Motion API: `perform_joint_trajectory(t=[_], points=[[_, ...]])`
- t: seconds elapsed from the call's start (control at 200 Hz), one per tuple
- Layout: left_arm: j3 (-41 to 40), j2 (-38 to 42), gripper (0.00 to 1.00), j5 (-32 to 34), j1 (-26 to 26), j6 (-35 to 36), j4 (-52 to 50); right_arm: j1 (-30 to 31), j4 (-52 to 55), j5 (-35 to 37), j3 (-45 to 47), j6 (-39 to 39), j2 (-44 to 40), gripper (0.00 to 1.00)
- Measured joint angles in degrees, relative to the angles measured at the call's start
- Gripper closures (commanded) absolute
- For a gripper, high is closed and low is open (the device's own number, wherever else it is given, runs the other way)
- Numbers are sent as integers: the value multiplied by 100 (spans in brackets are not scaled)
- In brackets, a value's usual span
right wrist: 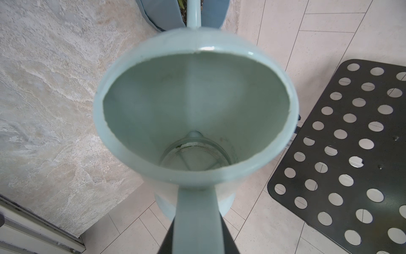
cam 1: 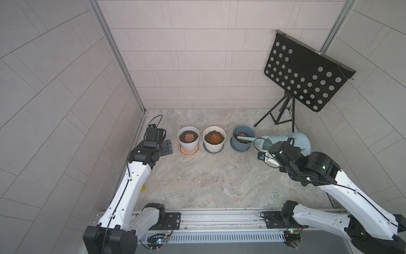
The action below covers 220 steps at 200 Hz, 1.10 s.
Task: Water the succulent around the soil edge
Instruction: Water the soil of the potted plant with water.
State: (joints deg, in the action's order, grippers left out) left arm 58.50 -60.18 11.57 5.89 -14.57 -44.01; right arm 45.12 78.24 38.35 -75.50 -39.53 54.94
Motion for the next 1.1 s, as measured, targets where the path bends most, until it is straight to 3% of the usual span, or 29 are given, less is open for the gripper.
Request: perform_joint_trajectory(t=[1.101], points=[[0,0,5,-9,-74,0,4,101,632,-39,4,280,-518,100]])
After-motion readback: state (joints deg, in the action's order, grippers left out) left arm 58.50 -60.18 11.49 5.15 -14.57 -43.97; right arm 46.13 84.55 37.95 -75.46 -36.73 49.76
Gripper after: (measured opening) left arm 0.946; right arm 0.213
